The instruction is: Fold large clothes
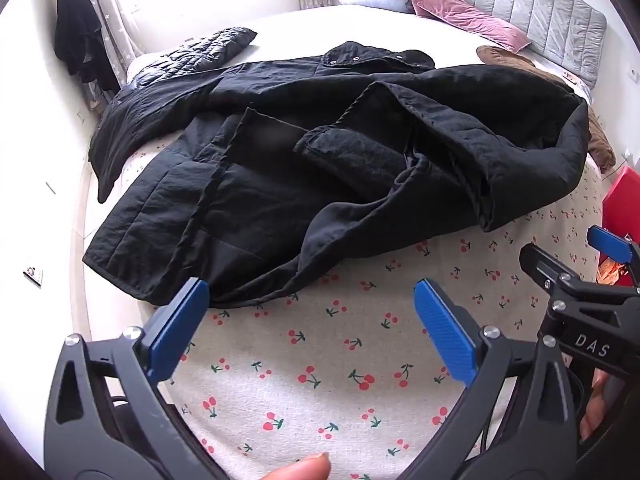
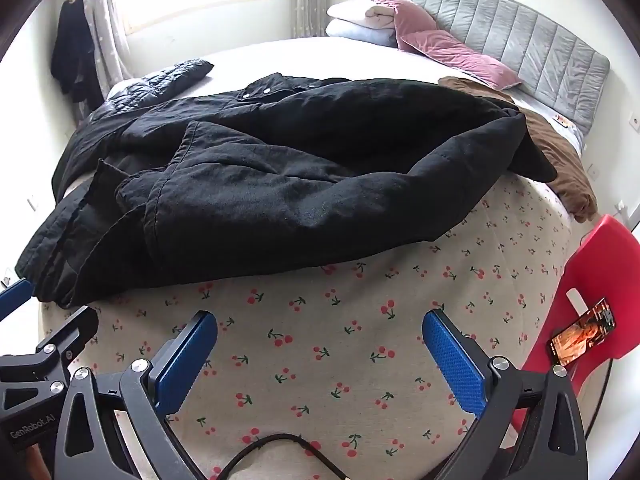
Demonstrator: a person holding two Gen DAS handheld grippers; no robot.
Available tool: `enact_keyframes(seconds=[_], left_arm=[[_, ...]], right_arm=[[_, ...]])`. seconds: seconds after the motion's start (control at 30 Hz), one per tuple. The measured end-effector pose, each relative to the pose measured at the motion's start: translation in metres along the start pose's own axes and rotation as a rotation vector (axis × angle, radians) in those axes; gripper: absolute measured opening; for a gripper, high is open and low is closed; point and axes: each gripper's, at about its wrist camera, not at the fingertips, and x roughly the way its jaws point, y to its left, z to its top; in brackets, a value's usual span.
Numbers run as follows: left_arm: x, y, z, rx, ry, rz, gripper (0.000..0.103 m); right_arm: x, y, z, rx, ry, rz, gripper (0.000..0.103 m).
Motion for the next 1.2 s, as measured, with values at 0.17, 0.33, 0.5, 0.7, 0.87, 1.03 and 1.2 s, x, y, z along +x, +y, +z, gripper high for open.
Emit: enact_keyframes(seconds=[0.17,0.33,0.5,0.7,0.87,1.03,1.2], left_arm=[[0.0022,0.0036,0.001,-0.003,0.002,0.001,0.102],[0.0032,0.0051,0.0009,-0.004,0.002,0.002,0.102],[0.0031,0.0072,0.0011,-0.008,0.0,0.003,0.102],[0.0038,0.008,0.001,-0.006,0.002,0.006,0.102],[0.0031,0.0059,0.0007,-0.003,0.003,0.007,0.102],[0.003,0.0054,0.0006,-0.002,0.004,0.011,0.102],[0.0033,0.0054,0.0007,-0.002,0.002,0.017,0.102]], right_arm=[[0.0019,-0.0004,-0.001,-0.001,0.001,0.001,0.103],[0.0032,0.0015,-0.0012,-0.004,0.006,-0.001,0.103],[0.0038,0.003,-0.0009,-0.009,0.008,0.002,0.103],[0.0037,0.0022,-0.0008,-0.007,0.006,0.002,0.103],[0.0036,0.0022,-0.0006,-0.009,0.008,0.002,0.103],[0.0036,0.0019,-0.0006,-0.009,0.007,0.001,0.103],[0.0037,0.0019,-0.0007,-0.008,0.008,0.0,0.103]])
